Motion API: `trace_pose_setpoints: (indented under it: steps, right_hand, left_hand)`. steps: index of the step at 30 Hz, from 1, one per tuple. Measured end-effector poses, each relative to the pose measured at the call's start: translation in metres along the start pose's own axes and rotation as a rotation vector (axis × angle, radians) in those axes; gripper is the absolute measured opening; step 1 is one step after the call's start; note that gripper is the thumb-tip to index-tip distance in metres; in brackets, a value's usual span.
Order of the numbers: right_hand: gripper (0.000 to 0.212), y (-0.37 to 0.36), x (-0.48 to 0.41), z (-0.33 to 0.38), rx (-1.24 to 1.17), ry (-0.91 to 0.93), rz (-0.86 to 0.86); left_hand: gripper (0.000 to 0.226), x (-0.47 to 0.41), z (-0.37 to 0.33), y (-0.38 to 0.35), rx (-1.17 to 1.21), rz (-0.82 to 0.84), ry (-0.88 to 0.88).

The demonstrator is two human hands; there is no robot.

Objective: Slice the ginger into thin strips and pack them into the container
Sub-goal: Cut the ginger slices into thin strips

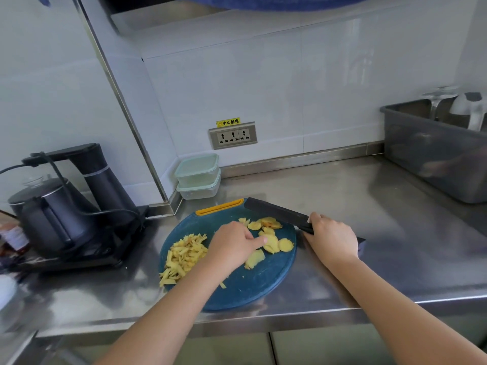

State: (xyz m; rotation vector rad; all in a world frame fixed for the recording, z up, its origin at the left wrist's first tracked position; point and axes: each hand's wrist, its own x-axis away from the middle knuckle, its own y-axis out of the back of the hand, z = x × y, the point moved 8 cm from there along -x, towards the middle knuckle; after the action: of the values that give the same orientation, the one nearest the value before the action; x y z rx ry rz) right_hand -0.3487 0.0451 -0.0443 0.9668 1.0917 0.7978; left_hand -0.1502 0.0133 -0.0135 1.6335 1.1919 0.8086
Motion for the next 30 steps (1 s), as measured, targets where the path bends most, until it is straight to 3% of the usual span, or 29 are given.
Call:
trace_pose_setpoints:
  steps: [3, 10, 15, 19, 28, 30]
  right_hand:
    - [0.027, 0.001, 0.001, 0.0, 0.012, 0.003, 0.003]
    - [0.025, -0.001, 0.0, 0.001, 0.01, 0.017, 0.008]
    - [0.025, -0.004, -0.001, 0.0, -0.006, 0.026, 0.008]
    - [0.03, -0.004, 0.0, 0.0, -0.003, 0.022, 0.011]
    - [0.027, -0.003, 0.0, 0.0, 0.003, 0.021, 0.016]
    - [0.027, -0.003, -0.001, 0.0, -0.001, 0.02, 0.014]
  left_hand:
    - [0.033, -0.008, -0.011, -0.016, 0.03, 0.028, 0.003]
    - [0.036, -0.021, -0.011, -0.026, 0.193, 0.08, 0.072]
    - [0.04, -0.025, -0.009, -0.03, 0.155, 0.101, 0.058]
    - [0.015, -0.023, -0.011, -0.029, 0.128, 0.114, -0.005]
    - [0.043, -0.029, 0.01, -0.014, 0.068, 0.112, 0.046]
    - [0.037, -0.025, 0.007, -0.008, 0.051, 0.103, 0.001]
